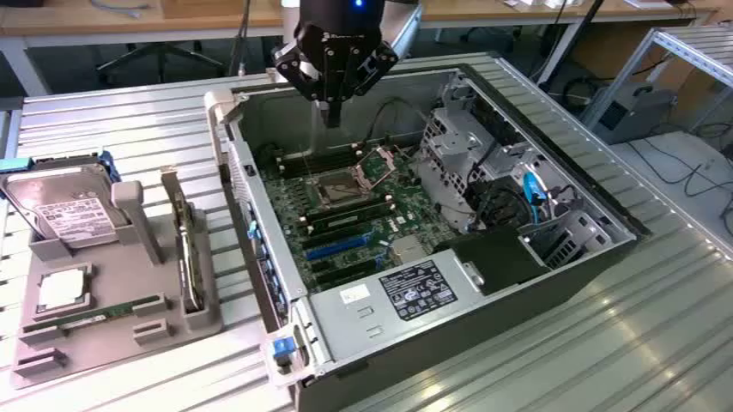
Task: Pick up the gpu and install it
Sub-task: 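Reach for the gpu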
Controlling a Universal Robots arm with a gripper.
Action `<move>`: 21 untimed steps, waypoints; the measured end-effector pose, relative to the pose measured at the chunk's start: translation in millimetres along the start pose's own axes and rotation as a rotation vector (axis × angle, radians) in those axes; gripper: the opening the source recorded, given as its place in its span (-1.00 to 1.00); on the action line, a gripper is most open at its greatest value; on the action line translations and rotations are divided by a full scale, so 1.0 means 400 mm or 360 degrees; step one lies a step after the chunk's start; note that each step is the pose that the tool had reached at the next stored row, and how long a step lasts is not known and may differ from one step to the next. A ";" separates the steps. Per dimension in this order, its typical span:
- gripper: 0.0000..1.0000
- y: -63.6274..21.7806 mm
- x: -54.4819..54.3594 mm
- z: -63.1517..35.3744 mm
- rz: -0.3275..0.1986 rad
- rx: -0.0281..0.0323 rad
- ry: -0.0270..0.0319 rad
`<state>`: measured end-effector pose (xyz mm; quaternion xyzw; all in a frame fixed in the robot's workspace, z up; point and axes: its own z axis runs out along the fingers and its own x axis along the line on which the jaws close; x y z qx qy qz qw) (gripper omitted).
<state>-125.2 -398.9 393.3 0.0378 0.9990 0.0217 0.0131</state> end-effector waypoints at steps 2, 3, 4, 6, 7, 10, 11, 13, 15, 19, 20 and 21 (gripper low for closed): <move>-0.79 0.000 0.003 0.000 0.0000 0.00000 -0.00001; -0.79 0.000 0.005 0.000 0.0000 0.00000 0.00000; -0.79 0.000 0.005 0.000 0.0000 -0.00001 0.00000; -0.79 0.000 0.007 0.000 0.0000 0.00001 -0.00001; -0.79 -0.001 0.007 0.000 0.0000 0.00000 -0.00001; -0.79 -0.001 0.010 0.000 0.0000 0.00000 0.00000; -0.79 -0.001 0.011 0.000 0.0000 0.00000 -0.00001; -0.79 -0.001 0.013 0.000 0.0000 -0.00001 -0.00001; -0.79 -0.001 0.016 0.000 0.0000 0.00000 -0.00001; -0.79 -0.001 0.020 -0.001 0.0000 0.00000 0.00000; -0.79 -0.002 0.020 -0.001 0.0000 0.00000 -0.00001; -0.79 -0.002 0.021 -0.001 0.0000 0.00000 0.00000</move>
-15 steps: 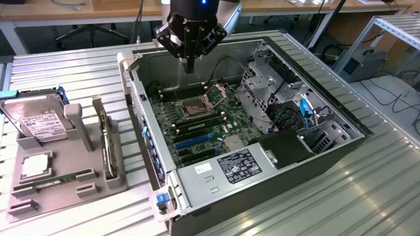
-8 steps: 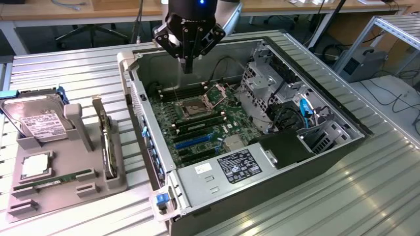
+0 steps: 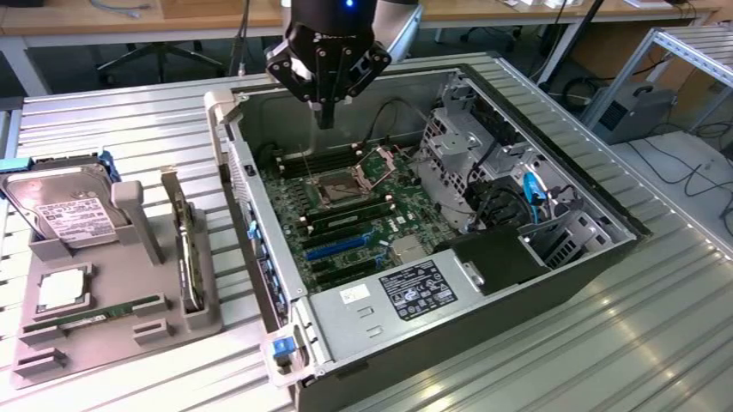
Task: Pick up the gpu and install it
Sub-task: 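Reach for the gpu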
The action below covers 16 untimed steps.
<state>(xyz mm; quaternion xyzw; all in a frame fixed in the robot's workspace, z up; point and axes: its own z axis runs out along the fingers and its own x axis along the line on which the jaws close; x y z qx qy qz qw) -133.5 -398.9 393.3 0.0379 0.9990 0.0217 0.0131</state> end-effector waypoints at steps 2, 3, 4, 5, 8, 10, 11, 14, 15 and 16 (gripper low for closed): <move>-0.79 0.000 0.001 0.000 0.0000 0.00000 0.00000; -0.79 0.000 0.002 0.000 0.0000 0.00000 0.00000; -0.79 0.000 0.004 0.000 0.0000 0.00000 0.00000; -0.79 0.000 0.004 0.000 0.0000 0.00000 0.00000; -0.79 0.000 0.006 0.000 0.0000 -0.00001 -0.00001; -0.79 -0.001 0.008 0.000 0.0000 0.00000 0.00000; -0.79 -0.001 0.008 0.000 0.0000 0.00000 0.00000; -0.79 -0.001 0.015 0.000 0.0000 0.00001 0.00000; -0.79 -0.002 0.021 -0.001 0.0000 0.00000 0.00000; -0.79 -0.002 0.022 -0.001 0.0000 0.00000 0.00001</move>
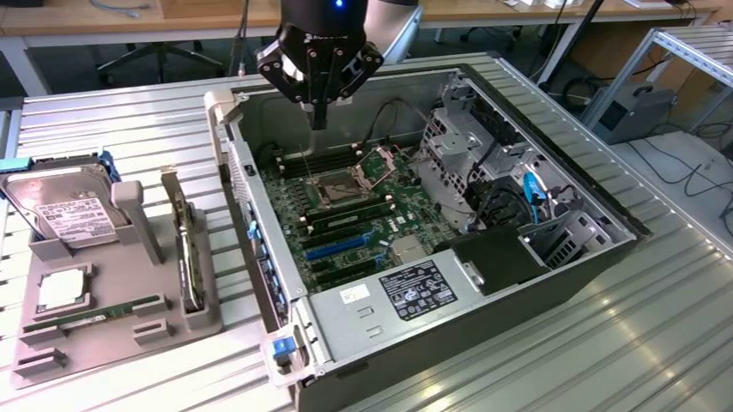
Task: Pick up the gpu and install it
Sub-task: 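Reach for the gpu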
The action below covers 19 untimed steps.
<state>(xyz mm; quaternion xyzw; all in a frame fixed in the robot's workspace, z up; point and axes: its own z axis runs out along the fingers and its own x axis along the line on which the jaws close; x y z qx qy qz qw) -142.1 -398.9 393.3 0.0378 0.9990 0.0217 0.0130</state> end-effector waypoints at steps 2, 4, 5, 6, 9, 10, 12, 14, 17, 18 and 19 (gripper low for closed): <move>-0.79 0.000 0.001 0.000 0.0000 0.00000 -0.00001; -0.79 0.000 0.002 0.000 0.0000 0.00000 -0.00001; -0.79 0.000 0.003 0.000 0.0000 -0.00001 -0.00001; -0.79 0.000 0.004 0.000 0.0000 0.00000 -0.00001; -0.79 0.000 0.005 0.000 0.0000 0.00000 -0.00001; -0.79 0.000 0.006 0.000 0.0000 0.00000 -0.00001; -0.79 -0.001 0.007 0.000 0.0000 0.00000 -0.00001; -0.79 -0.001 0.008 0.000 0.0000 0.00000 -0.00002; -0.79 -0.001 0.009 0.000 0.0000 -0.00001 -0.00002; -0.79 -0.001 0.010 0.000 0.0000 -0.00001 -0.00002; -0.79 -0.001 0.011 0.000 0.0000 -0.00001 -0.00001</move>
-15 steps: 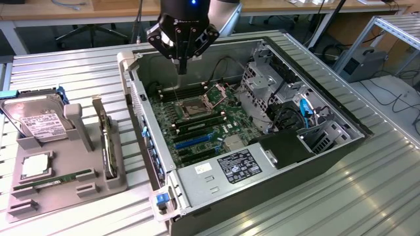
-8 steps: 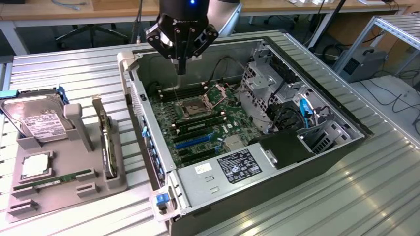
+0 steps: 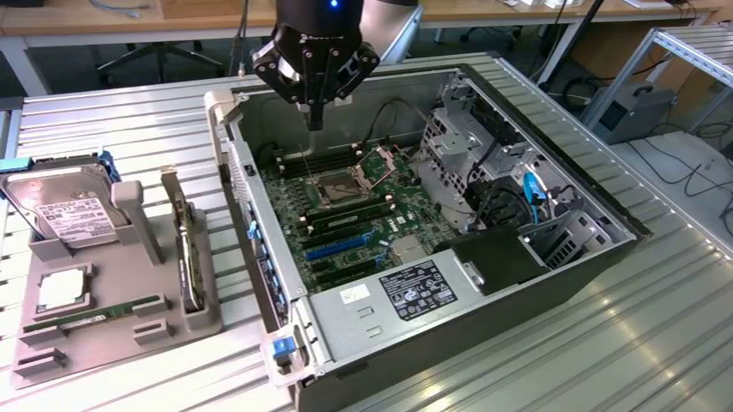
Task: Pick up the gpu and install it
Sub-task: 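Reach for the gpu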
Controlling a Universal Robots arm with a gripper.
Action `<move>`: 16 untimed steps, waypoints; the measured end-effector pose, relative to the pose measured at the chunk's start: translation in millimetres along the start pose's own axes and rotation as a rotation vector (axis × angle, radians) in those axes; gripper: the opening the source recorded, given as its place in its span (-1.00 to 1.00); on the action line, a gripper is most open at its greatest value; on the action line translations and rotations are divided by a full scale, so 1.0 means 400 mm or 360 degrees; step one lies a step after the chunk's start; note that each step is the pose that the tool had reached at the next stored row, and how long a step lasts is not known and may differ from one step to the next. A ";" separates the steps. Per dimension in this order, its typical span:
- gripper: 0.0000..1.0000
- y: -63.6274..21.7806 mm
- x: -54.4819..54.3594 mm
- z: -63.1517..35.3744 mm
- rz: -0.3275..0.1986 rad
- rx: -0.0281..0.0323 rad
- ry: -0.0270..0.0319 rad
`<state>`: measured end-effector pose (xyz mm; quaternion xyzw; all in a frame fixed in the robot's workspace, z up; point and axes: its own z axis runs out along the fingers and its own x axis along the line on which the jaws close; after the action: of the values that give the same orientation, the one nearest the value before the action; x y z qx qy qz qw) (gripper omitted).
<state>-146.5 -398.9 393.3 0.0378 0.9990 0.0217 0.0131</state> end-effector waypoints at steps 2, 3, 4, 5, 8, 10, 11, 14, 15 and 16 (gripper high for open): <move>-0.79 0.000 0.002 0.000 0.0000 0.00000 0.00000; -0.79 0.000 0.002 0.000 0.0000 0.00000 0.00000; -0.79 0.000 0.003 0.000 0.0000 0.00000 0.00000; -0.79 0.000 0.003 0.000 0.0000 0.00000 0.00000; -0.79 0.000 0.005 0.000 0.0000 0.00000 0.00000; -0.79 0.000 0.006 0.000 0.0000 0.00000 0.00000; -0.79 0.000 0.006 0.000 0.0000 0.00001 0.00001; -0.79 -0.001 0.008 0.000 0.0000 0.00000 0.00000; -0.79 -0.001 0.009 0.000 0.0000 0.00000 -0.00001; -0.79 -0.001 0.010 0.000 0.0000 0.00001 0.00000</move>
<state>-150.4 -398.9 393.3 0.0379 0.9990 0.0217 0.0131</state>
